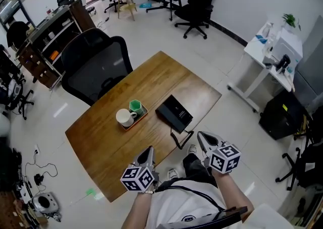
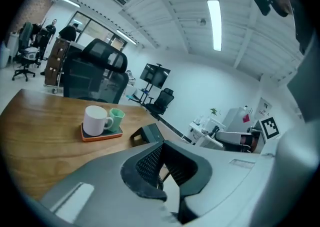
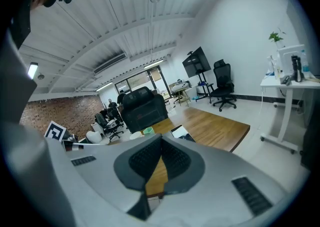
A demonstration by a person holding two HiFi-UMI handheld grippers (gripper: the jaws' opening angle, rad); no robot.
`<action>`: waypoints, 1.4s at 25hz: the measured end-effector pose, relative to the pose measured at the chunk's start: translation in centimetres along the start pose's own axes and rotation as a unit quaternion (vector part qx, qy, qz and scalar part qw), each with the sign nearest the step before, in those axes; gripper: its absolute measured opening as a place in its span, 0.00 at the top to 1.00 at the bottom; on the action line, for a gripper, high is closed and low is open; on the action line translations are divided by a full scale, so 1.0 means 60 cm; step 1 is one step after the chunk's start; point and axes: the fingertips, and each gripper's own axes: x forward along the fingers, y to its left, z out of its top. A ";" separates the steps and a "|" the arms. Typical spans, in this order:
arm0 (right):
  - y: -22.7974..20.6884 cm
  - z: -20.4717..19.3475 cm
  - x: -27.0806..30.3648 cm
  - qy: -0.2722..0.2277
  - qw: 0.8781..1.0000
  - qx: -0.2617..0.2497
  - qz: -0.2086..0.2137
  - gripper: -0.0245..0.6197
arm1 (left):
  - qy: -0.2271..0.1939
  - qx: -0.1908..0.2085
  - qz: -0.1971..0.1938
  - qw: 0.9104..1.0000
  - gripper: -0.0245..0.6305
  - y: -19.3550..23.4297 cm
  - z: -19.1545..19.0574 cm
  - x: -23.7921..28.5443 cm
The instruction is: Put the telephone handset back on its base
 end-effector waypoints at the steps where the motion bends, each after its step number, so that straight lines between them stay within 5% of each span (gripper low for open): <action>1: 0.006 -0.006 -0.007 -0.003 1.000 0.000 -0.002 0.95 | 0.001 0.007 -0.008 1.000 0.96 -0.016 -0.001 -0.002; 7: 0.033 -0.043 -0.031 -0.002 1.000 0.003 -0.014 0.95 | 0.013 0.066 -0.038 0.997 0.96 -0.075 -0.017 -0.006; 35: 0.035 -0.037 -0.047 -0.002 1.000 -0.003 -0.031 0.95 | 0.025 0.047 -0.050 0.997 0.96 -0.067 -0.016 0.015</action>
